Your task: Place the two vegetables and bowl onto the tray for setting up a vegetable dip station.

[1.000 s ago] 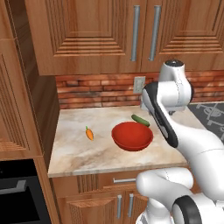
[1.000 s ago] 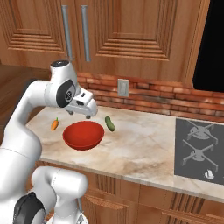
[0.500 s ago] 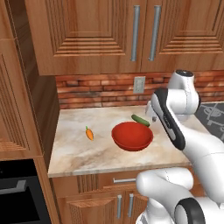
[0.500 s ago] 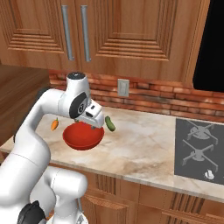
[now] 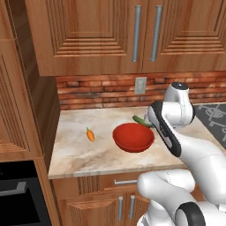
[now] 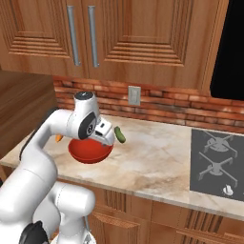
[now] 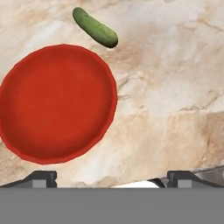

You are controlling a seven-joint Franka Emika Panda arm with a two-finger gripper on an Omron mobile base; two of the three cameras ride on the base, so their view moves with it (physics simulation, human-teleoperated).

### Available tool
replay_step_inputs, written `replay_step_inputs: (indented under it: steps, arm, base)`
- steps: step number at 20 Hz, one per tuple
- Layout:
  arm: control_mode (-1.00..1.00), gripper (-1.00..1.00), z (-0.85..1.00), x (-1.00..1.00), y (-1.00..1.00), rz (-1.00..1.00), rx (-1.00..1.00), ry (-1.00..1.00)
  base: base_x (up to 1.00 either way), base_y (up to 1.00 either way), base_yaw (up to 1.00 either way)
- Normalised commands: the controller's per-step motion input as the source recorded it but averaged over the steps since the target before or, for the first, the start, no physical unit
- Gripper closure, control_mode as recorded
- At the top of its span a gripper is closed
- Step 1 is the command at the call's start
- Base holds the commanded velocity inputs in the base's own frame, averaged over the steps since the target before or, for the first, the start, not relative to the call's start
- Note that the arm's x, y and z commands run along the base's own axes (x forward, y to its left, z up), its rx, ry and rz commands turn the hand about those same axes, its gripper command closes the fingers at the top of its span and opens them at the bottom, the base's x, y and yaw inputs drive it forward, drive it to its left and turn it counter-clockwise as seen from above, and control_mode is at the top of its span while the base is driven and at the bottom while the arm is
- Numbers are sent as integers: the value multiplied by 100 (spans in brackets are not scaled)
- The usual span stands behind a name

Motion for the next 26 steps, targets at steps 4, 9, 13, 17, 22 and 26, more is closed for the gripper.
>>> replay_step_inputs:
  steps: [4,9,13,17,22,26]
  arm:
    - [-100,-100,-28,35,0,-1,2,0]
    - [-100,-100,-26,33,0,0,2,1]
    - [-100,-100,-29,24,0,0,0,10]
    - [-100,-100,-30,18,0,0,0,7]
    - [-100,-100,-30,18,0,0,0,7]
    - [-100,-100,-24,18,-1,0,1,6]
  base:
    - [0,0,0]
    - [0,0,0]
    - [0,0,0]
    - [0,0,0]
    - [0,0,0]
    - [0,0,0]
